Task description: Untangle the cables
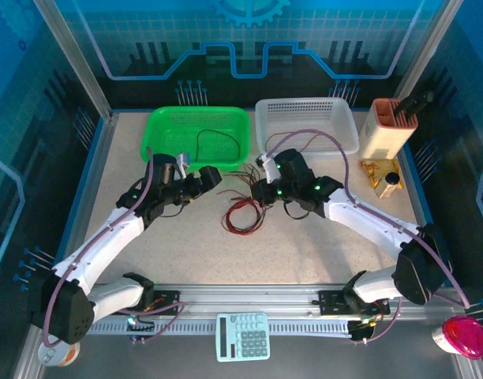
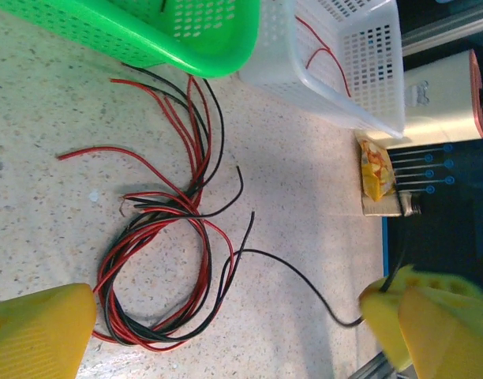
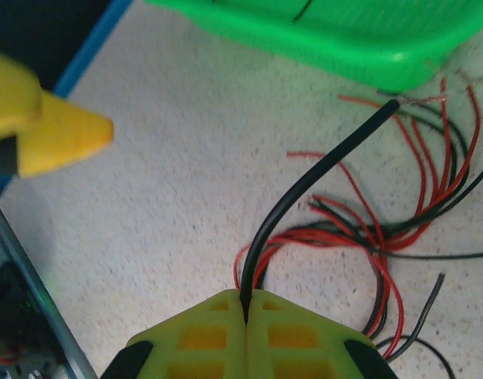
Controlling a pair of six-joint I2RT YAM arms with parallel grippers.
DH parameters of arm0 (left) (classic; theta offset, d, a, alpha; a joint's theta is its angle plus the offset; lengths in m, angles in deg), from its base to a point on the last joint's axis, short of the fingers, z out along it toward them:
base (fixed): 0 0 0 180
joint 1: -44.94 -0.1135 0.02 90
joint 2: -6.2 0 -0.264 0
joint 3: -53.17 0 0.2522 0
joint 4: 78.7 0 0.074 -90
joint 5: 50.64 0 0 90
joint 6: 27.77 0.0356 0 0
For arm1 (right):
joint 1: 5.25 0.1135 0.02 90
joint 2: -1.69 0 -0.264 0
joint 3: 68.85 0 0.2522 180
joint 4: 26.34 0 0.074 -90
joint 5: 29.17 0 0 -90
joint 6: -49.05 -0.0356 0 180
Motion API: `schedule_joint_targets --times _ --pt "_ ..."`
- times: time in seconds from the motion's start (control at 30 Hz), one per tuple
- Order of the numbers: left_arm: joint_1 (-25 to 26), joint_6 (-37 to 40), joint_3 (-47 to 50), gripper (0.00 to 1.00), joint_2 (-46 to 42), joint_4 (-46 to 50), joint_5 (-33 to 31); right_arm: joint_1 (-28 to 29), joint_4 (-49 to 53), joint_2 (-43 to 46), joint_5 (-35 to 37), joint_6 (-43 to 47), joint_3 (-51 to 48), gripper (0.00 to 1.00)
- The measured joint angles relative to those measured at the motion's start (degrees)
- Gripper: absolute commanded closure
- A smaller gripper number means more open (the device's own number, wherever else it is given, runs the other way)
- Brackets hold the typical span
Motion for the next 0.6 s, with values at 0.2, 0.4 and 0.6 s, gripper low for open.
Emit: schedule_joint_targets --times 0.2,0.4,0.6 --pt "2.8 5.2 3.56 0.1 -0.48 -3.8 0.2 -2.19 -2.49 0.28 -2.78 -4.15 4.35 1.0" --pt "7.41 10.29 4.81 0.21 -1.18 -9.14 0.85 -2.56 -4.94 0.61 -4.17 -8.46 5.14 1.0" --pt "13.57 12.68 6.84 0.29 -1.33 -16.98 -1.01 -3.43 -9.66 0.63 -5.25 -15.1 3.69 1.0"
